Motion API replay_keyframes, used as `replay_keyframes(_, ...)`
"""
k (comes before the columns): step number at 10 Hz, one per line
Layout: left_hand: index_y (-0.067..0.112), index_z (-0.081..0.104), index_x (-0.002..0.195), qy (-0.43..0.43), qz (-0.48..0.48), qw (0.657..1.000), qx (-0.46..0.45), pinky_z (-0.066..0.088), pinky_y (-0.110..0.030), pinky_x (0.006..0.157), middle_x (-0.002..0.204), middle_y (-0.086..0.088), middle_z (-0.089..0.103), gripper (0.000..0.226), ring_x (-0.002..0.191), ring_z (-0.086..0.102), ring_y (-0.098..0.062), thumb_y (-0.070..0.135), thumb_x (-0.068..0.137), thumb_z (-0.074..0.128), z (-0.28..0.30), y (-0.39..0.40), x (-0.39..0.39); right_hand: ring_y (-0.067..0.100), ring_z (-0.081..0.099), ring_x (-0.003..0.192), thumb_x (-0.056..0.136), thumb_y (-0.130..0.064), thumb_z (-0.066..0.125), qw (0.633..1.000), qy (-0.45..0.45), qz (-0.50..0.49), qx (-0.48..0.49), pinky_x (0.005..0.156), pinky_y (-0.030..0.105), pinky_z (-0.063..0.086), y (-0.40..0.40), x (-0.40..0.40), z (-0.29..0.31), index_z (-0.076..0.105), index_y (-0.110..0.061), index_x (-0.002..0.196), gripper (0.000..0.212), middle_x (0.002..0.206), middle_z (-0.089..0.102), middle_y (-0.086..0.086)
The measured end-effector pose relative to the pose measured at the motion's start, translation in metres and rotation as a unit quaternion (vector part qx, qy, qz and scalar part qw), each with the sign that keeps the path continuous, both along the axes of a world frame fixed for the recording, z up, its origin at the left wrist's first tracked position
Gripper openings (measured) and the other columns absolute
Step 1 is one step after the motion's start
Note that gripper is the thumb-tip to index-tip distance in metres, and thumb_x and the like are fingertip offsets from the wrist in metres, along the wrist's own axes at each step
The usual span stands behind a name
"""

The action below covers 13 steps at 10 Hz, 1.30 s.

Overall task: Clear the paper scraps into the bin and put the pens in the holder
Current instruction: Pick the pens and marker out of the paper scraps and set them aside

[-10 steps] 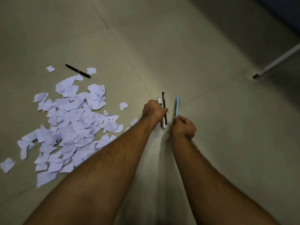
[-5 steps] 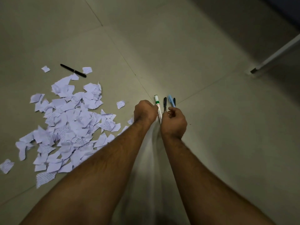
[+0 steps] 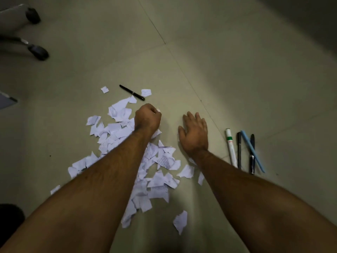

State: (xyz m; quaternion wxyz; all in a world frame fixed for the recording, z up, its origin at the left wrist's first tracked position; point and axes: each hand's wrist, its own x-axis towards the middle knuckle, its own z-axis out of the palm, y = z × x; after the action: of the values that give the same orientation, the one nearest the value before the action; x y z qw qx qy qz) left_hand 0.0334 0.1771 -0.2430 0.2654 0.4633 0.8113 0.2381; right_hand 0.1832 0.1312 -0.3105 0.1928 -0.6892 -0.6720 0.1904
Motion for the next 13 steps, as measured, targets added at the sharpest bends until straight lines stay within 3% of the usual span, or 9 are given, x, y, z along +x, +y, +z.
replay_keyframes(2, 0.009, 0.061, 0.111, 0.001, 0.084, 0.996, 0.02, 0.039, -0.025, 0.074, 0.115, -0.011, 0.065, 0.024, 0.101, 0.061, -0.028, 0.012, 0.088, 0.057, -0.014, 0.041, -0.017, 0.027, 0.021, 0.149, 0.099, -0.049, 0.033, 0.995, -0.096, -0.005, 0.006, 0.123, 0.044, 0.013, 0.007, -0.006, -0.011, 0.039, -0.019, 0.148, 0.058, 0.159, 0.031, 0.004)
replay_keyframes(3, 0.009, 0.054, 0.123, 0.087, 0.035, 0.995, 0.019, 0.048, -0.036, 0.085, 0.127, -0.015, 0.053, 0.038, 0.108, 0.059, -0.035, -0.002, 0.087, 0.051, -0.02, 0.052, -0.016, 0.027, 0.019, 0.15, 0.1, -0.05, 0.033, 0.994, -0.106, -0.006, 0.0, 0.123, 0.043, 0.011, 0.008, -0.006, -0.011, 0.037, -0.02, 0.149, 0.058, 0.16, 0.03, 0.004)
replay_keyframes(4, 0.01, 0.049, 0.13, 0.232, -0.067, 0.97, -0.016, 0.051, -0.04, 0.084, 0.135, -0.017, 0.041, 0.047, 0.109, 0.058, -0.035, -0.006, 0.087, 0.054, -0.024, 0.062, -0.026, 0.025, 0.017, 0.151, 0.1, -0.05, 0.032, 0.993, -0.114, -0.003, -0.007, 0.123, 0.042, 0.01, 0.009, -0.007, -0.011, 0.035, -0.021, 0.15, 0.058, 0.161, 0.028, 0.003)
replay_keyframes(5, 0.009, 0.053, 0.122, 0.327, -0.161, 0.93, -0.037, 0.052, -0.037, 0.077, 0.132, -0.016, 0.044, 0.038, 0.103, 0.061, -0.032, -0.003, 0.087, 0.056, -0.024, 0.067, -0.035, 0.025, 0.017, 0.151, 0.099, -0.051, 0.033, 0.994, -0.109, -0.004, -0.011, 0.123, 0.044, 0.011, 0.01, -0.008, -0.01, 0.035, -0.021, 0.15, 0.059, 0.161, 0.028, 0.003)
replay_keyframes(6, 0.007, 0.058, 0.118, 0.363, -0.211, 0.905, -0.065, 0.052, -0.037, 0.08, 0.124, -0.016, 0.054, 0.03, 0.105, 0.063, -0.032, -0.001, 0.089, 0.054, -0.021, 0.069, -0.04, 0.024, 0.015, 0.151, 0.099, -0.051, 0.032, 0.993, -0.114, -0.005, -0.017, 0.124, 0.043, 0.01, 0.009, -0.007, -0.009, 0.033, -0.022, 0.151, 0.06, 0.162, 0.026, 0.002)
replay_keyframes(9, 0.014, 0.064, 0.1, 0.503, -0.289, 0.814, 0.02, 0.043, -0.036, 0.082, 0.096, -0.006, 0.068, 0.021, 0.092, 0.059, -0.026, 0.008, 0.08, 0.06, -0.022, 0.062, -0.039, 0.026, 0.019, 0.15, 0.099, -0.05, 0.035, 0.995, -0.103, -0.007, -0.002, 0.123, 0.044, 0.012, 0.01, -0.007, -0.012, 0.038, -0.02, 0.149, 0.059, 0.16, 0.03, 0.004)
replay_keyframes(11, 0.016, 0.056, 0.071, 0.492, -0.305, 0.799, 0.163, 0.041, -0.03, 0.064, 0.061, -0.003, 0.059, 0.02, 0.064, 0.055, -0.024, 0.003, 0.061, 0.068, 0.0, 0.047, -0.019, 0.025, 0.016, 0.151, 0.097, -0.053, 0.034, 0.997, -0.082, 0.006, -0.001, 0.124, 0.043, 0.009, 0.009, -0.003, -0.01, 0.04, -0.022, 0.148, 0.059, 0.161, 0.029, 0.003)
replay_keyframes(13, 0.013, 0.06, 0.073, 0.387, -0.272, 0.842, 0.261, 0.042, -0.032, 0.059, 0.063, -0.005, 0.062, 0.01, 0.059, 0.057, -0.026, 0.007, 0.071, 0.068, 0.035, 0.007, 0.014, 0.026, 0.012, 0.152, 0.092, -0.059, 0.035, 0.997, -0.012, 0.056, -0.05, 0.123, 0.042, 0.005, 0.009, 0.006, 0.004, 0.037, -0.022, 0.15, 0.069, 0.162, 0.024, 0.005)
